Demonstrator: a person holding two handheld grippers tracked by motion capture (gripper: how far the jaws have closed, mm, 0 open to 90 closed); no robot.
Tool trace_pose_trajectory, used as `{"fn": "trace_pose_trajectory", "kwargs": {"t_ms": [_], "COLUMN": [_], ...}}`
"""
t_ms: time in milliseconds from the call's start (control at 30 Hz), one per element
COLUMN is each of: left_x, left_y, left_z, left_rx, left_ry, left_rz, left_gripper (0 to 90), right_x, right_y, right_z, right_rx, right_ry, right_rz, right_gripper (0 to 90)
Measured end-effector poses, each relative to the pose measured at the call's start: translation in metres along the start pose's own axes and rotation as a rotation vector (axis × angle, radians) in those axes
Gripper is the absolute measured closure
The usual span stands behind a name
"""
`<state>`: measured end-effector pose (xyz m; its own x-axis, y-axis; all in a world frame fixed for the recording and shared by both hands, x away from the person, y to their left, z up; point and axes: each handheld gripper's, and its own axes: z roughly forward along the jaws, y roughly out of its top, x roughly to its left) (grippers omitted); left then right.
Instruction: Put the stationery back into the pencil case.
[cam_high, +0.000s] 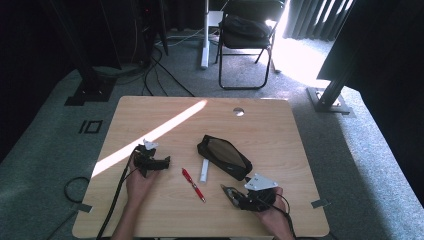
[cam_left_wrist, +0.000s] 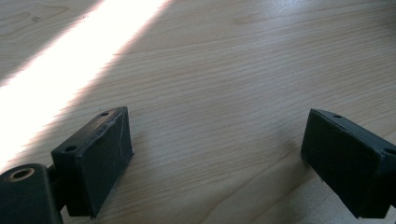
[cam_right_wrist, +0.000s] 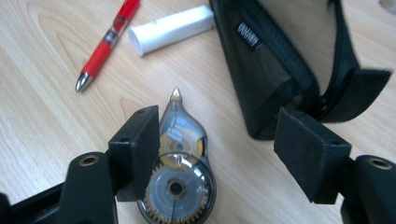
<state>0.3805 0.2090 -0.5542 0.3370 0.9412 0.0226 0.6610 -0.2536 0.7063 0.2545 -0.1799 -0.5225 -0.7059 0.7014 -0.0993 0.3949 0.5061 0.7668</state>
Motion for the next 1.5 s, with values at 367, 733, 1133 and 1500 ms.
{"fn": "trace_pose_trajectory", "kwargs": {"t_ms": [367,733,1133,1500], "left_x": [0.0,0.0,0.0,0.0], "left_y": [0.0,0.0,0.0,0.0], "left_z": [0.0,0.0,0.0,0.0], "left_rx": [0.002,0.003,0.002,0.002], "left_ry": [0.0,-0.001,0.0,0.0], "left_rz": [0.001,0.001,0.001,0.001], "left_gripper": [8.9,8.9,8.9,8.9], "right_x": [0.01,0.012,0.0,-0.013], "right_y": [-0.017,-0.021,-0.011,-0.008], "right_z": [0.01,0.018,0.031,0.037], "right_rx": [0.068,0.108,0.106,0.113], "right_ry": [0.039,0.055,0.089,0.089], "right_rz": [-0.018,-0.038,-0.032,0.006], "right_gripper": [27.7,37.6,40.9,38.5]}}
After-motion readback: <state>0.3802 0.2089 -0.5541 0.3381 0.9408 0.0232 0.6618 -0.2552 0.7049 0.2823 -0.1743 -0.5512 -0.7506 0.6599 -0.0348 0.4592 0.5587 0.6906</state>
